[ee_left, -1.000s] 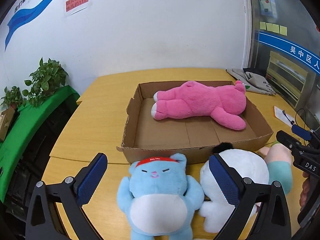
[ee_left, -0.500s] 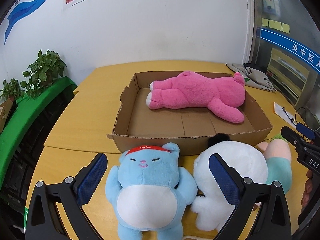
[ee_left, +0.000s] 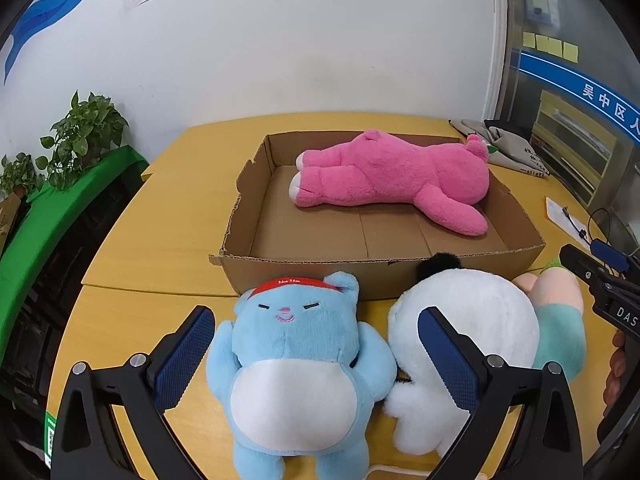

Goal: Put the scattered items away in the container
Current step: 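Withdraw both grippers from the box toward the remaining plush toys, then close the left gripper on the blue plush cat's body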

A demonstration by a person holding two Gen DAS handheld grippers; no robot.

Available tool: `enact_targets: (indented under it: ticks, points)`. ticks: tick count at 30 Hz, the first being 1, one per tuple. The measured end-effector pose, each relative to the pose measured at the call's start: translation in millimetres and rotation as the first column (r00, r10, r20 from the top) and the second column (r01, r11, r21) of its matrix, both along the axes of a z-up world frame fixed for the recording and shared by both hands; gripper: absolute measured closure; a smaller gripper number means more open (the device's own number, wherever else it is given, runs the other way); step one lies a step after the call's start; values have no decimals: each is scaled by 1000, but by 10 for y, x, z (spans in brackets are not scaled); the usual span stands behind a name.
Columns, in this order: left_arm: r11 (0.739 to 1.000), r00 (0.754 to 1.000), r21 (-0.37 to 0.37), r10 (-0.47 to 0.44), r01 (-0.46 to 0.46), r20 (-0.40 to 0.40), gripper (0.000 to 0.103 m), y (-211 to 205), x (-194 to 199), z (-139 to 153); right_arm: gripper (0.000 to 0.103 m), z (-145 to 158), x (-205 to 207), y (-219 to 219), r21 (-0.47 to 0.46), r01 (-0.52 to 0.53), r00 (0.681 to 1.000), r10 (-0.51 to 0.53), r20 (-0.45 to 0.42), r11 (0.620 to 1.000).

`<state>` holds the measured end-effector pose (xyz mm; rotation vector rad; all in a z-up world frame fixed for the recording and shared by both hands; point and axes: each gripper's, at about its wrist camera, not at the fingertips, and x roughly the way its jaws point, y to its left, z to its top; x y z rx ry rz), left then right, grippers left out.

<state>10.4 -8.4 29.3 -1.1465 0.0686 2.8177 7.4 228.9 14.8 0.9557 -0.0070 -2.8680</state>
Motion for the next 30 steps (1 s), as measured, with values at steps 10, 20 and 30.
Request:
enact_targets:
  ticks: [10,20,30]
  points:
    - [1000,1000,10,7,-7,14,0,-88,13,-50,16,-32,19,-111,20,-24,1000,24,17,1000]
    - [997,997,79,-13,7,72,0,-505,-109,-250,16,-45,114,-499,-14,-197,980,198,36,980]
    - [966,977,257,-53,-2,205,1,-1192,-305,-902,16,-525,222,-1617,-145,-512,831,531,165,846]
